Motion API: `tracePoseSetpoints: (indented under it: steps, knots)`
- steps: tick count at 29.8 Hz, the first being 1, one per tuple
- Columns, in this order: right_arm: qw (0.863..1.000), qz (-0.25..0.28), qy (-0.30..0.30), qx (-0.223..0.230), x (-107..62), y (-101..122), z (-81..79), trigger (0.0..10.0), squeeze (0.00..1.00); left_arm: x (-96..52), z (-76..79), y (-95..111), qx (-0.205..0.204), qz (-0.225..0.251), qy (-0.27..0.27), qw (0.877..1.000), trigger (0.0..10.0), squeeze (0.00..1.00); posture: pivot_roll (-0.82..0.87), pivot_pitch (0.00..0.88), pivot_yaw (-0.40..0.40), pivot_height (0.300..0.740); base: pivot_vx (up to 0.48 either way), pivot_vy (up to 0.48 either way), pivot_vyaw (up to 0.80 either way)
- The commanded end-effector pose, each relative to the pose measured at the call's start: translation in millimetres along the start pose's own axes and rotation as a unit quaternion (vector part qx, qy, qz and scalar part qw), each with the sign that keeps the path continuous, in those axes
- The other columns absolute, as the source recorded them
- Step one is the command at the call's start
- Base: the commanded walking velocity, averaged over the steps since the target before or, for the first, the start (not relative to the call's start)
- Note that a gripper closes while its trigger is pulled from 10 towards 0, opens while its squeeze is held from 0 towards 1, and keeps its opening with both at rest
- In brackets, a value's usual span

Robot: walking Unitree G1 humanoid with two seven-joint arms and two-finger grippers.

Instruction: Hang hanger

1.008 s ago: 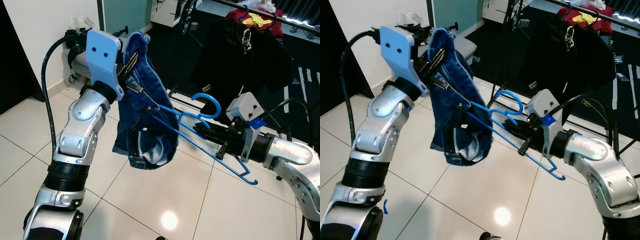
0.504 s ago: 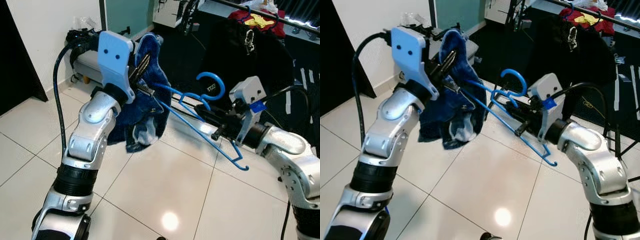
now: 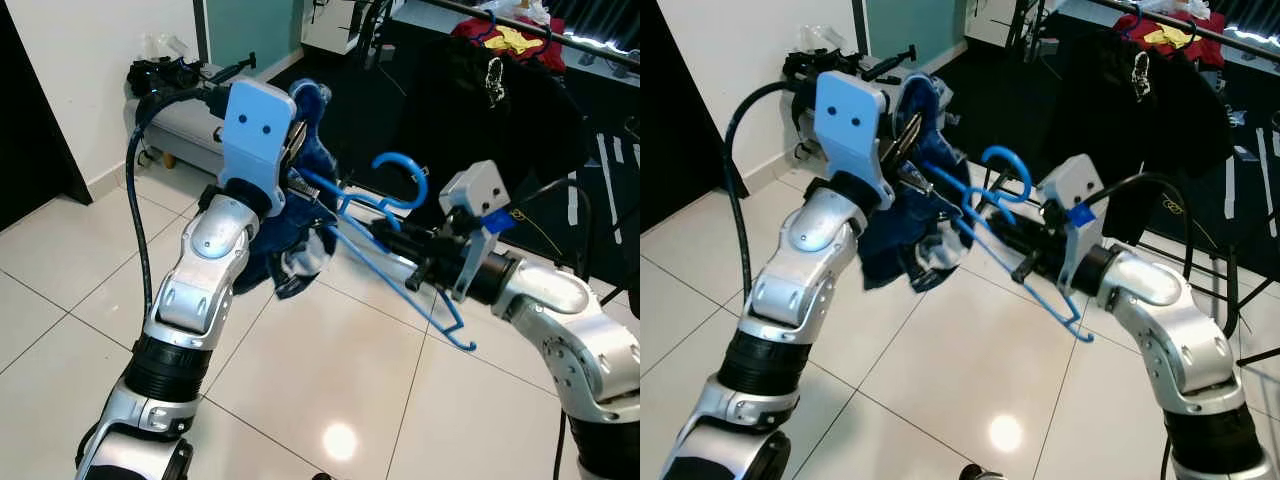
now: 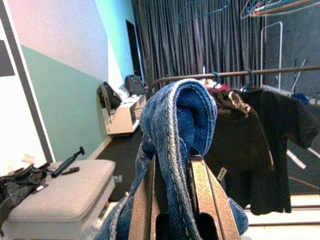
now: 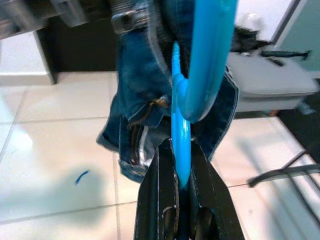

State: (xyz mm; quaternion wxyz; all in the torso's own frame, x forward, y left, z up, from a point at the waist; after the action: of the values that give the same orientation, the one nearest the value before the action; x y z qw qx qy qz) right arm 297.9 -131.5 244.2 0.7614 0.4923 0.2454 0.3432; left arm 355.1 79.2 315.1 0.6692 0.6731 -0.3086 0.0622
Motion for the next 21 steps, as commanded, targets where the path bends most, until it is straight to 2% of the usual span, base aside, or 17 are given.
tracePoseSetpoints:
  steps: [1, 3, 7, 8, 12, 14, 19, 21]
  knots:
    - [0.999, 0.012, 0.032, -0.004, -2.9, 6.3, -10.3, 10.0, 0.00, 2.2, -3.3, 6.5, 0.018, 0.012, 0.006, 1.000, 10.0, 0.00, 0.03, 0.114, -0.062, 0.740, 0.000, 0.000, 0.00]
    - [0.999, 0.013, 0.044, -0.001, -5.0, 6.7, -13.8, 10.0, 0.00, 1.8, -7.4, 4.8, 0.025, 0.007, 0.013, 1.000, 10.0, 0.00, 0.03, 0.114, -0.062, 0.740, 0.000, 0.000, 0.00]
    - [0.999, 0.035, 0.017, -0.001, -3.5, 13.5, -5.5, 10.0, 0.00, 1.6, -6.5, 3.1, 0.014, 0.002, 0.016, 1.000, 10.0, 0.00, 0.03, 0.113, -0.061, 0.740, 0.000, 0.000, 0.00]
    - [0.998, 0.059, 0.001, 0.005, -1.6, 21.0, 0.2, 10.0, 0.00, 1.3, 0.8, 0.3, 0.007, -0.002, 0.009, 1.000, 10.0, 0.00, 0.03, 0.113, -0.061, 0.740, 0.000, 0.000, 0.00]
    - [0.997, 0.075, -0.005, 0.009, -0.6, 25.8, 2.5, 10.0, 0.00, 1.0, 5.8, -1.7, 0.001, -0.005, 0.003, 1.000, 10.0, 0.00, 0.03, 0.114, -0.062, 0.740, 0.000, 0.000, 0.00]
    - [0.996, 0.089, -0.029, 0.011, 0.1, 30.2, 10.4, 10.0, 0.00, -1.2, 19.9, -6.7, -0.019, -0.015, -0.018, 1.000, 10.0, 0.00, 0.03, 0.115, -0.064, 0.740, 0.000, 0.000, 0.00]
    - [0.994, 0.096, -0.050, 0.011, 0.1, 32.2, 17.3, 10.0, 0.00, -3.2, 31.8, -10.0, -0.036, -0.023, -0.036, 0.998, 10.0, 0.00, 0.03, 0.115, -0.064, 0.740, 0.000, 0.000, 0.00]
    - [0.992, 0.105, -0.070, 0.017, -0.2, 33.9, 23.7, 10.0, 0.00, -9.7, 63.1, -13.4, -0.082, -0.037, -0.100, 0.991, 10.0, 0.00, 0.04, 0.118, -0.062, 0.740, 0.000, 0.000, 0.00]
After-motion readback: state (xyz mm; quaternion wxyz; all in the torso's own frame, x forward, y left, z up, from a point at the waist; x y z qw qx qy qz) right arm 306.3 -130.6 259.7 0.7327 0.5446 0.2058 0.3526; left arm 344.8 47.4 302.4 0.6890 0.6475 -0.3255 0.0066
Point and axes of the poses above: a point about 5 cm out from each wrist's last joint towards the gripper, its own x axis pointing out of the wrist towards the gripper, its own y axis along the axis of the wrist's last joint, z = x × y, the point moved 3 cm from there along x, pointing out of the wrist towards the gripper, and after that the axes turned 10 degrees about -x, right-handed, at the moved point
